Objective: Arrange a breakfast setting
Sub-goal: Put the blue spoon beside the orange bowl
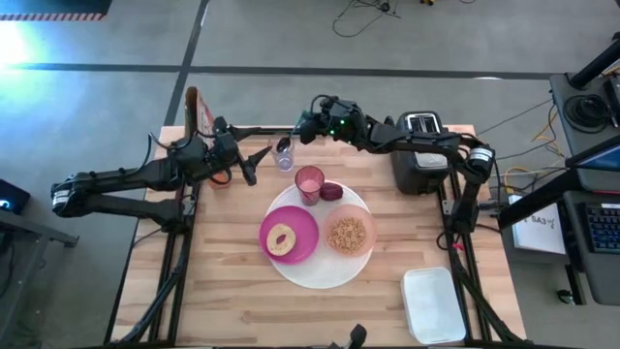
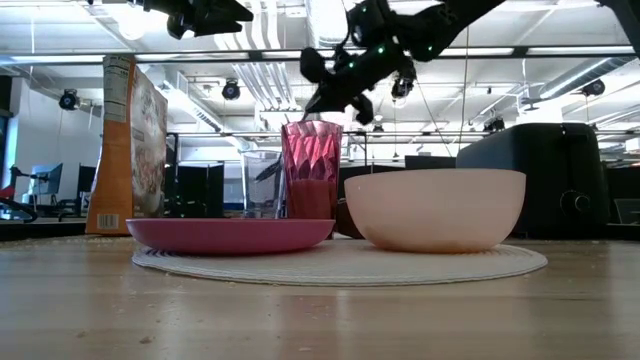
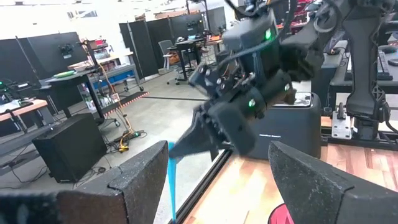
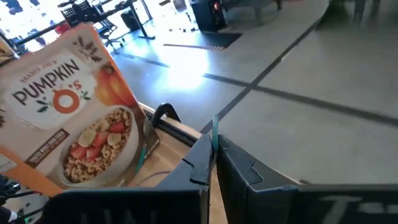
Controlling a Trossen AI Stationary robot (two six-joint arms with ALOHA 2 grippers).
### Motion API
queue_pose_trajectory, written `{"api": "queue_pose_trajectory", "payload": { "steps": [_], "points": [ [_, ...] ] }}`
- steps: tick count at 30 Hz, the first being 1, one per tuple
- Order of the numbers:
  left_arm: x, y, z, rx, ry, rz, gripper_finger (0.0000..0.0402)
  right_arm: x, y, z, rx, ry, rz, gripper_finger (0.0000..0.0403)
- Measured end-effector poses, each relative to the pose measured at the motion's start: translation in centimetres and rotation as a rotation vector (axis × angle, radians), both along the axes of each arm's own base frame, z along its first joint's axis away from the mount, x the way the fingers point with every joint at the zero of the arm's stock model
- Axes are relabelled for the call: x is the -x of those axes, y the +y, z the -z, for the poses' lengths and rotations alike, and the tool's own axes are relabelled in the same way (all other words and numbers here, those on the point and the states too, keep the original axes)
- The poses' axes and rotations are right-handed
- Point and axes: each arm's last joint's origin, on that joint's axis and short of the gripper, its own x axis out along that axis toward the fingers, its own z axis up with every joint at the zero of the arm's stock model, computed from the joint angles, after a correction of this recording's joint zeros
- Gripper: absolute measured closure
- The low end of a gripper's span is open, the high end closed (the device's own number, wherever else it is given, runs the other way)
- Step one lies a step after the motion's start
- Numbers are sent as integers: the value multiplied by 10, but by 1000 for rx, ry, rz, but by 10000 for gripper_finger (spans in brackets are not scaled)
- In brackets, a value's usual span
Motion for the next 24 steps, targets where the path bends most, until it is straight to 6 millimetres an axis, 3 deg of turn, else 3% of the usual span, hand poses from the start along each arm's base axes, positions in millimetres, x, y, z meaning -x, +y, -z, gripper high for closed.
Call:
{"api": "queue_pose_trajectory", "payload": {
  "steps": [14, 24],
  "points": [
    [0, 0, 0, -8, 8, 0, 141, 24, 15, -47, 98, -32, -38, 394],
    [-9, 2, 12, -114, 157, 10, 141, 33, 26, -67, 152, -69, -68, 394]
  ]
}}
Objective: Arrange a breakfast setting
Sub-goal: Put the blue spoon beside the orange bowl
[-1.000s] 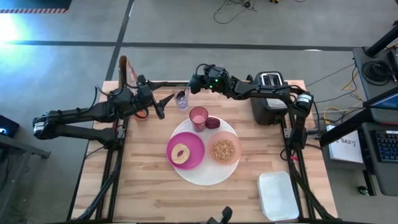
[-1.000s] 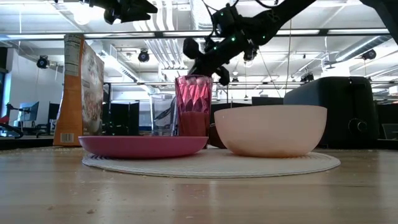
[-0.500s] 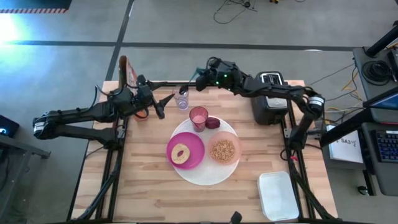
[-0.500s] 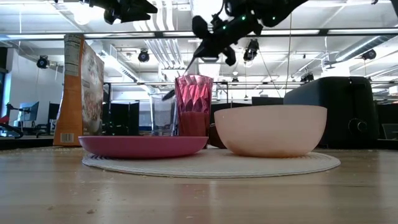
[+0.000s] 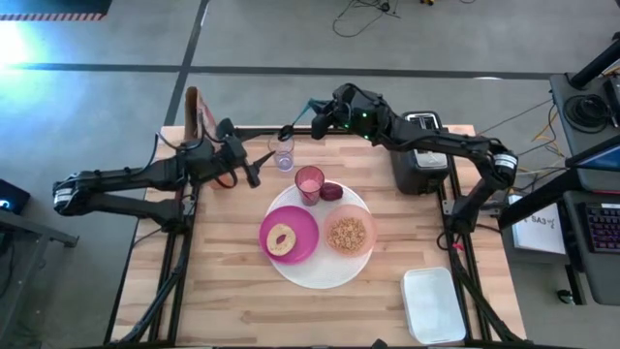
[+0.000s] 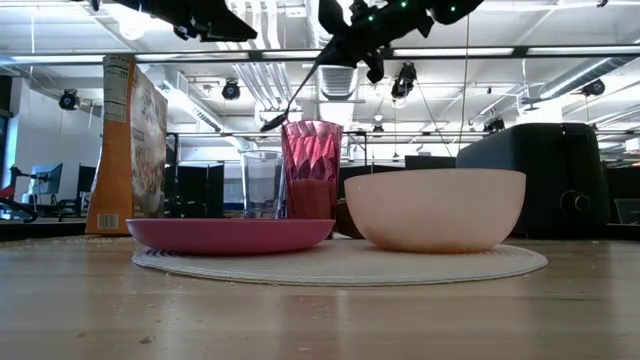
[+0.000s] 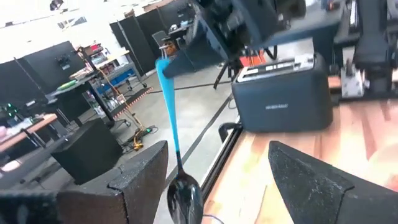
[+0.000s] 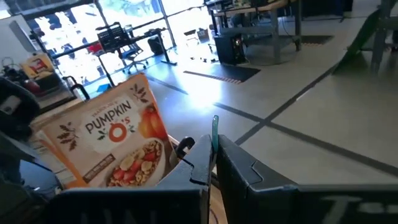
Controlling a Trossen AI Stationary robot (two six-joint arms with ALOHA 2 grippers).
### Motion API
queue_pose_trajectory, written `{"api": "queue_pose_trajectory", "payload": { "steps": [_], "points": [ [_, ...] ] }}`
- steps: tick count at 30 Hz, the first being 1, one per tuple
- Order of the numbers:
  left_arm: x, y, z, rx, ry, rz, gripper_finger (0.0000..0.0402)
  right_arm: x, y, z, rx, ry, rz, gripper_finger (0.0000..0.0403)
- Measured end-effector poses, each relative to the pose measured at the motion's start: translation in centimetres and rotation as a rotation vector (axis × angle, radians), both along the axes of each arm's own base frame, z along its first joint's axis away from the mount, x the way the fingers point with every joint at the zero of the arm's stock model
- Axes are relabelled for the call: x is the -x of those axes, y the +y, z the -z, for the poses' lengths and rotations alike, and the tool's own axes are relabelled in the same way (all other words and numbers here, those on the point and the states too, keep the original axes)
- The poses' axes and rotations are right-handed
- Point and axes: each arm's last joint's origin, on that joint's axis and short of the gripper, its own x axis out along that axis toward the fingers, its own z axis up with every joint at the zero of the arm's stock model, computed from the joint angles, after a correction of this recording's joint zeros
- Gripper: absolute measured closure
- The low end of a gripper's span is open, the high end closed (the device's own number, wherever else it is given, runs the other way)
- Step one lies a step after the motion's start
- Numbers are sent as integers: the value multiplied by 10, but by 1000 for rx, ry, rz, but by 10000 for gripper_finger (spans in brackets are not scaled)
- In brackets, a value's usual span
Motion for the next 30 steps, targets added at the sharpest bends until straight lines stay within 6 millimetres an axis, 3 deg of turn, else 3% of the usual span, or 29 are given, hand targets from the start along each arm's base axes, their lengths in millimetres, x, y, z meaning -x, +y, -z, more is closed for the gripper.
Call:
{"api": "queue_pose_trajectory", "payload": {
  "steps": [11, 23, 30],
  "points": [
    [-24, 5, 12, -89, 63, 8, 141, 6, 19, -17, 54, -13, -47, 394],
    [-31, 7, 18, -50, 54, 12, 141, 0, 55, -21, 94, 18, -146, 394],
    [-34, 8, 14, -65, 2, -28, 141, -3, 65, -21, 107, 22, -167, 394]
  ]
}}
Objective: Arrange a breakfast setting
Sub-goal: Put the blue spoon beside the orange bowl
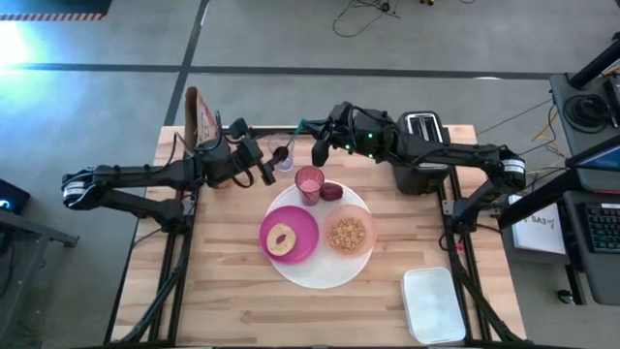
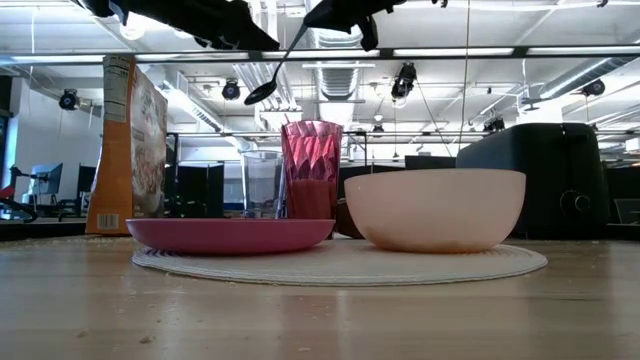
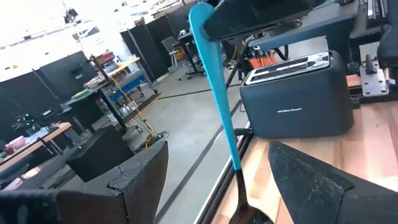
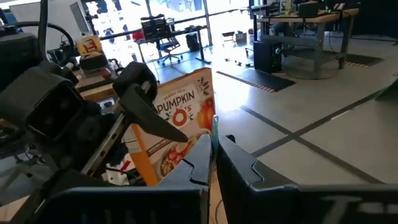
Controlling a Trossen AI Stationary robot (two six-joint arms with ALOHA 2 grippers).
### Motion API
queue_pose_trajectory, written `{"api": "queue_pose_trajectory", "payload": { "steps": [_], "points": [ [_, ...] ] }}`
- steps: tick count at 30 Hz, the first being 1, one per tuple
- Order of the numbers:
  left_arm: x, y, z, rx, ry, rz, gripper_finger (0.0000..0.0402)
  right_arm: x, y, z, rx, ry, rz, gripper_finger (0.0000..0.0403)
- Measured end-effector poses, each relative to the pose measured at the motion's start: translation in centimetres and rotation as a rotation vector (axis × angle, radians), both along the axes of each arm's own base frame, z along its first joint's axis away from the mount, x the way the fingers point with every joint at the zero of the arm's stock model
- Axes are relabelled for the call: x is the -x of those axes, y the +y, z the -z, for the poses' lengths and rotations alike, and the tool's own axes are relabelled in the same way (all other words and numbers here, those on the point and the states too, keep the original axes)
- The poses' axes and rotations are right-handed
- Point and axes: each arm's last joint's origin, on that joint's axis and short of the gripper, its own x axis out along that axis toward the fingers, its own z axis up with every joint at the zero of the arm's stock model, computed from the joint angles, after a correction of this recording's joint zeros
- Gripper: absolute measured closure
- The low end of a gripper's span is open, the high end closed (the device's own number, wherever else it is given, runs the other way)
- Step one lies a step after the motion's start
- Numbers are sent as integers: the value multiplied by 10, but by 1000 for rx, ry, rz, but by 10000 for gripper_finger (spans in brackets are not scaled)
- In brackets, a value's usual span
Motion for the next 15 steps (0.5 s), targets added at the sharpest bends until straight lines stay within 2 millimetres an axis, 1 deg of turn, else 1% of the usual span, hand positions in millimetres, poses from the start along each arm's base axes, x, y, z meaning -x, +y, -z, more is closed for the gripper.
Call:
{"api": "queue_pose_trajectory", "payload": {
  "steps": [7, 9, 12, 15],
  "points": [
    [-12, 3, 9, 10, 2, -2, 141, -1, 2, -3, 26, -17, -6, 394],
    [-17, 4, 11, 6, -10, -27, 146, -1, 3, -3, 29, -23, -8, 394],
    [-20, 7, 12, -10, -31, -103, 169, -1, 3, -3, 37, -19, -10, 394],
    [-20, 8, 12, -22, -25, -118, 204, -1, 4, -3, 42, -16, -11, 394]
  ]
}}
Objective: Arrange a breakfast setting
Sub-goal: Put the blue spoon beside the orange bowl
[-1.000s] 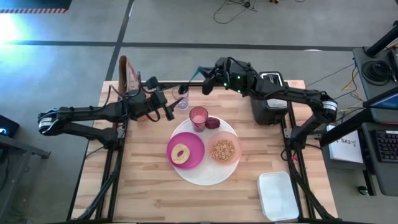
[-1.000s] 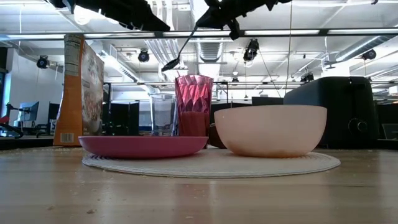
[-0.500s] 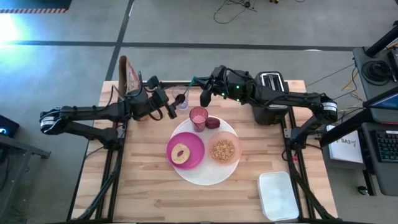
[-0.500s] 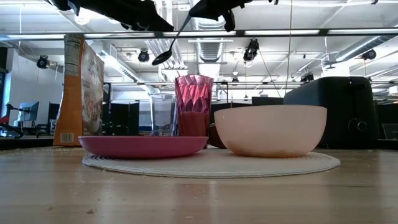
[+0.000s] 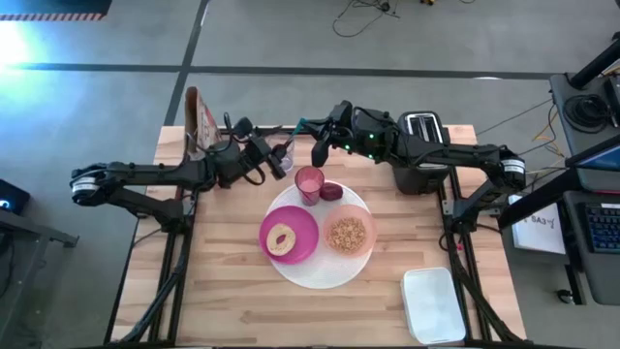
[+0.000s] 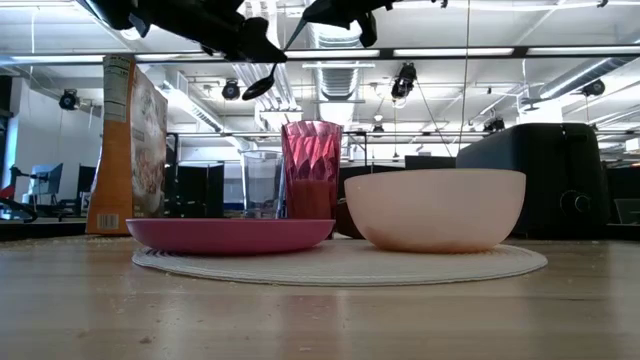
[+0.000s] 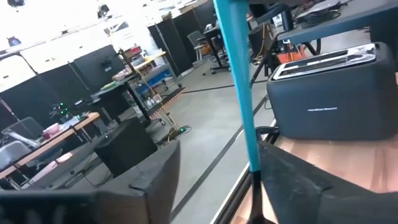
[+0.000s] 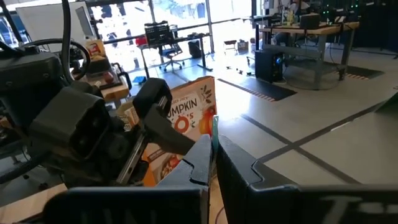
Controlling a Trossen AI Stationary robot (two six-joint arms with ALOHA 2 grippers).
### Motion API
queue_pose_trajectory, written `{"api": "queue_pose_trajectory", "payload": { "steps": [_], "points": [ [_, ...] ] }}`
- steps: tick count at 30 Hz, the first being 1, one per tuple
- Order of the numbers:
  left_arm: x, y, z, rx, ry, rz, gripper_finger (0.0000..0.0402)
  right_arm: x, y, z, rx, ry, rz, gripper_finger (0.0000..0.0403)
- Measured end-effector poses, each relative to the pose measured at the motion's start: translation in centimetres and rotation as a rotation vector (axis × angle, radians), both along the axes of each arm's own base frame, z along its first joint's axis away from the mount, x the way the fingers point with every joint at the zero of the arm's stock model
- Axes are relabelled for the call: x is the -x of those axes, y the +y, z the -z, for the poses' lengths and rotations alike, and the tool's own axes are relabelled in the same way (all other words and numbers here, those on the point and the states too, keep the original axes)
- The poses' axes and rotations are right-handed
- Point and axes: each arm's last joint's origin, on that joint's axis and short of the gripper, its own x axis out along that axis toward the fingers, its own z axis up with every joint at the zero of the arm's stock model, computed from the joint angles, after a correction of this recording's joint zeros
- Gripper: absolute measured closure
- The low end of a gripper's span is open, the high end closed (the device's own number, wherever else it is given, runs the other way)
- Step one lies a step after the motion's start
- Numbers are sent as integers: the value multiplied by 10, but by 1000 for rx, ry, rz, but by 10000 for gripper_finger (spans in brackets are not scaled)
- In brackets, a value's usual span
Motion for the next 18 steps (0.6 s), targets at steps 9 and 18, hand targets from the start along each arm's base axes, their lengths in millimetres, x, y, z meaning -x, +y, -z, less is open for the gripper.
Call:
{"api": "queue_pose_trajectory", "payload": {
  "steps": [9, 18],
  "points": [
    [0, 0, 0, 4, -2, 3, 279, 0, 0, -1, 2, -12, -1, 394],
    [0, 0, 0, 29, -28, 4, 287, -2, 7, -4, 18, -33, -29, 394]
  ]
}}
